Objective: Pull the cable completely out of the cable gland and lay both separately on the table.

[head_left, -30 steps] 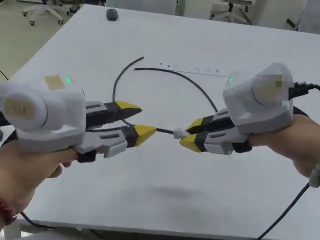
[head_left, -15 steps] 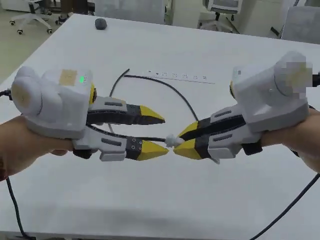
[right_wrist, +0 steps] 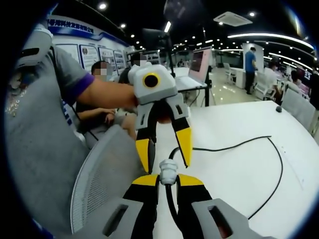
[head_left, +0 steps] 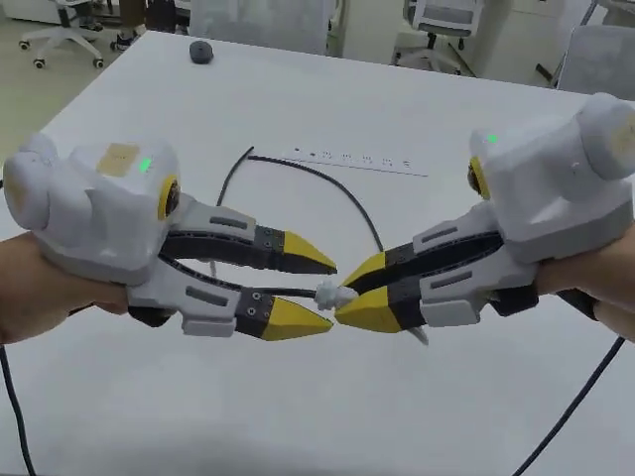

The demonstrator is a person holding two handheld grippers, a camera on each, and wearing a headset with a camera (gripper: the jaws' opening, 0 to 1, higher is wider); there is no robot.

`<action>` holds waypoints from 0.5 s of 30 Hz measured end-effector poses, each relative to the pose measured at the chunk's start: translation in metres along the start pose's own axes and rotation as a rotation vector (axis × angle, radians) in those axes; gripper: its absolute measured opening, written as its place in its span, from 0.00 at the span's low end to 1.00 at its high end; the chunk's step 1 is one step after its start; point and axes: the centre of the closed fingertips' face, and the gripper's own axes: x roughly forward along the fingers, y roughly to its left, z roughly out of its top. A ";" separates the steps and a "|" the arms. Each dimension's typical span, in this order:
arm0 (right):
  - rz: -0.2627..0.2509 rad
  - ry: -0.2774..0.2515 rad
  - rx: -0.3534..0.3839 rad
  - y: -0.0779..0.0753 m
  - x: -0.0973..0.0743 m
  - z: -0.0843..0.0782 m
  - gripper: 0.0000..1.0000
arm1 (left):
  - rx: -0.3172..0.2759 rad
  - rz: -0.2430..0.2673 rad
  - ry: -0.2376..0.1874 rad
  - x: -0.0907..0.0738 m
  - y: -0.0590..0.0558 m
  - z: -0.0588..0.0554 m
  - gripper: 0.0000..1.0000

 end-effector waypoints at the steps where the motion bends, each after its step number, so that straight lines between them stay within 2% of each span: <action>1: 0.006 -0.003 0.003 0.001 0.000 0.001 0.08 | -0.003 -0.008 -0.002 -0.001 -0.001 0.000 0.27; 9: 0.043 -0.023 0.012 0.008 0.004 0.005 0.08 | -0.013 -0.008 -0.014 -0.006 -0.002 -0.001 0.23; 15: 0.055 -0.035 0.015 0.011 0.003 0.005 0.08 | -0.022 -0.022 -0.028 -0.006 -0.008 0.001 0.19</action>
